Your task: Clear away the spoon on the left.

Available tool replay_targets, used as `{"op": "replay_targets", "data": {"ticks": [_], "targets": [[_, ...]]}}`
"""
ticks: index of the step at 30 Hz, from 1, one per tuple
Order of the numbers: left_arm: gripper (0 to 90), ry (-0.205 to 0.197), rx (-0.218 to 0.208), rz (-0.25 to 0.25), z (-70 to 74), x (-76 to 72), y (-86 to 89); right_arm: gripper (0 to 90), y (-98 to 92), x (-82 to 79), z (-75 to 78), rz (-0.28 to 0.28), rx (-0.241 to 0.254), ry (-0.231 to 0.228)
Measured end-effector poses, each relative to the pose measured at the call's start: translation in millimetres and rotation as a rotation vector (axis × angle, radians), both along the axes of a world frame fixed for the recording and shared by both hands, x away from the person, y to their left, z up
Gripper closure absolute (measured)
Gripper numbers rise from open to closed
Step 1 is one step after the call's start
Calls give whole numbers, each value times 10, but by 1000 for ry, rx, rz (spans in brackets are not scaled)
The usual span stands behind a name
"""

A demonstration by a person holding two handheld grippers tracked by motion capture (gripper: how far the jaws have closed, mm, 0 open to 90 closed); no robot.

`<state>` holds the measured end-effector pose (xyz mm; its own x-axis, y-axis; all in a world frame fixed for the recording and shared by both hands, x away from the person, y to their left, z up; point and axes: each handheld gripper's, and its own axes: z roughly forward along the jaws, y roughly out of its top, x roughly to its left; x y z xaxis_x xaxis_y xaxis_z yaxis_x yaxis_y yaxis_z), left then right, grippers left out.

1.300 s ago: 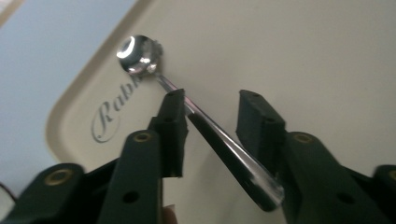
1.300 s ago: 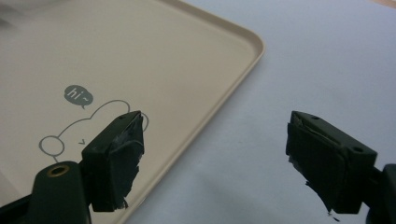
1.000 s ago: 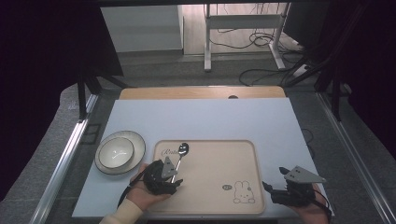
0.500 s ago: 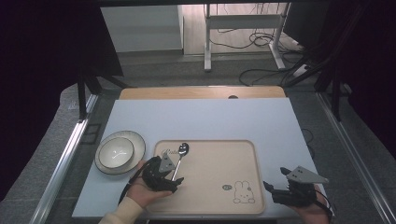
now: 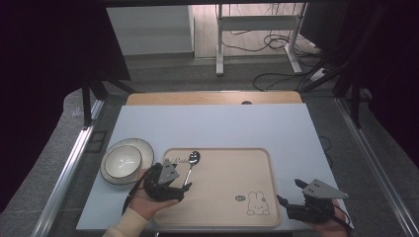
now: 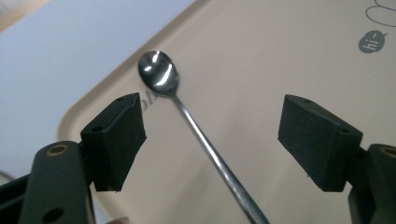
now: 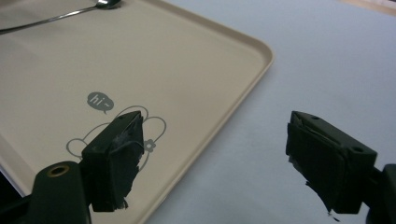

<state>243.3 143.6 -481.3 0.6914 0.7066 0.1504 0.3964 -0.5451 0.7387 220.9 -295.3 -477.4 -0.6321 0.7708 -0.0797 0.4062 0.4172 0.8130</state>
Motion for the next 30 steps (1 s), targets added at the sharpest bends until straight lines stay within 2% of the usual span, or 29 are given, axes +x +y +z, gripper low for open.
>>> {"op": "replay_targets", "data": {"ticks": [3, 6, 9, 12, 17, 19, 23, 30], "targets": [[218, -37, 5, 21, 67, -98, 106, 199, -17, -7, 25, -20, 23, -6], [218, -41, -10, 43, 90, -180, 228, 200, -15, -14, 14, -27, 31, 4], [220, -35, -35, 76, 75, -260, 335, 200, -3, -12, 19, -19, 17, -5], [224, -43, -30, 93, 48, -347, 439, 200, 4, 17, 1, -21, 12, 3], [228, -14, -42, 120, -7, -435, 579, 200, 11, 68, -47, -15, -1, 22], [229, -14, -37, 127, -10, -463, 602, 200, 15, 72, -51, -17, 0, 22], [229, -16, -56, 145, -12, -507, 616, 200, 21, 70, -58, -14, -7, 22], [234, -7, -64, 149, -39, -481, 610, 200, 36, 92, -53, -13, -12, 18]]}}
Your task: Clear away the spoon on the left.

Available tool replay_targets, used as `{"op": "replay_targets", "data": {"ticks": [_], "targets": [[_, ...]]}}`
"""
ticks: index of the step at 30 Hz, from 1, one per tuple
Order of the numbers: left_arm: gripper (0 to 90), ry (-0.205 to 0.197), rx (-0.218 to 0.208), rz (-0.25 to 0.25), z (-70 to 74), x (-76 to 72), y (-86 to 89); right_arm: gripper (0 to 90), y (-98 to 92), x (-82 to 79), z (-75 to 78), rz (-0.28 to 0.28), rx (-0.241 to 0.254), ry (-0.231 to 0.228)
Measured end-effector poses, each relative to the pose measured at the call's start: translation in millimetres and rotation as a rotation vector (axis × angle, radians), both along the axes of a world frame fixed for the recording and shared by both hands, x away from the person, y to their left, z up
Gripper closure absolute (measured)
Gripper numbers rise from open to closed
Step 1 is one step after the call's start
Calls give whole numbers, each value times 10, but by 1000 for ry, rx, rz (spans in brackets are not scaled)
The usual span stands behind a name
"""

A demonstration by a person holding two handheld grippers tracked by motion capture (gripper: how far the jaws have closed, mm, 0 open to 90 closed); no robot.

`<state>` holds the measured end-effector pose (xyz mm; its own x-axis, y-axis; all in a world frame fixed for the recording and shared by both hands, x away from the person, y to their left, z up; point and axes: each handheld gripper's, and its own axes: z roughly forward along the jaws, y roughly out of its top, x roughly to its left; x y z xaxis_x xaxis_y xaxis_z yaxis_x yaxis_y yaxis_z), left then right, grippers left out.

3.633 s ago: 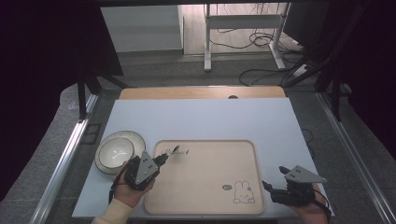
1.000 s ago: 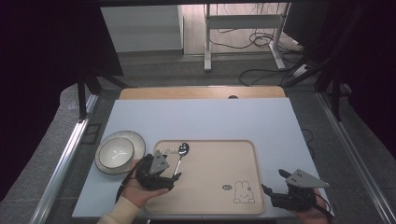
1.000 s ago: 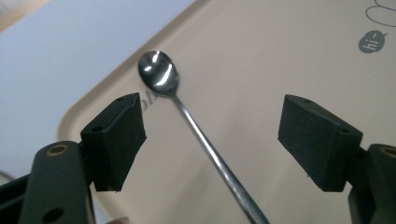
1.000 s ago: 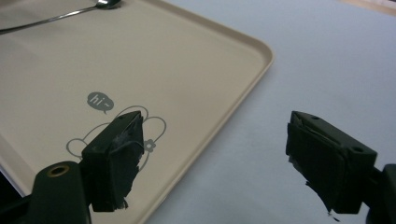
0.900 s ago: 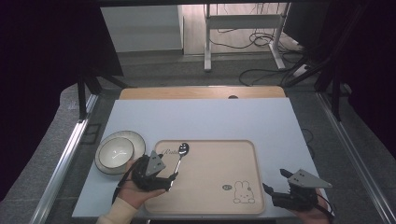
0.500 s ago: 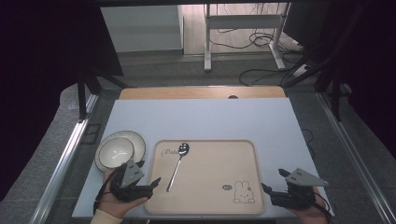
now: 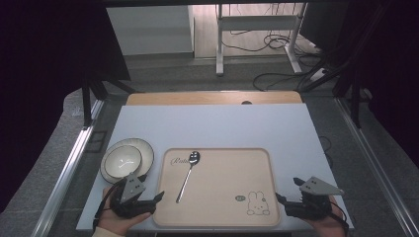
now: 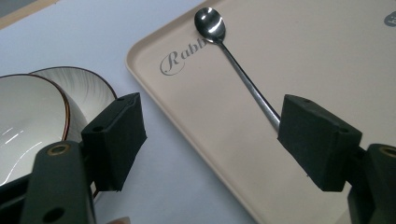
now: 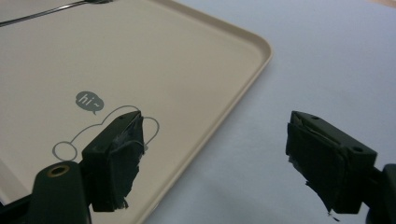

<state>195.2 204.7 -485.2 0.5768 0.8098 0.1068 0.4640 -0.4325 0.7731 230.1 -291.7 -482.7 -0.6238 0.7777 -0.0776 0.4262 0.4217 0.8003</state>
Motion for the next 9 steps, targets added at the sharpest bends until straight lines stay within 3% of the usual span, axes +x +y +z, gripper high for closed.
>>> {"op": "replay_targets", "data": {"ticks": [9], "targets": [[237, -20, 3, 10, 10, 18, 21, 200, -11, 19, -2, -4, 4, 0]]}}
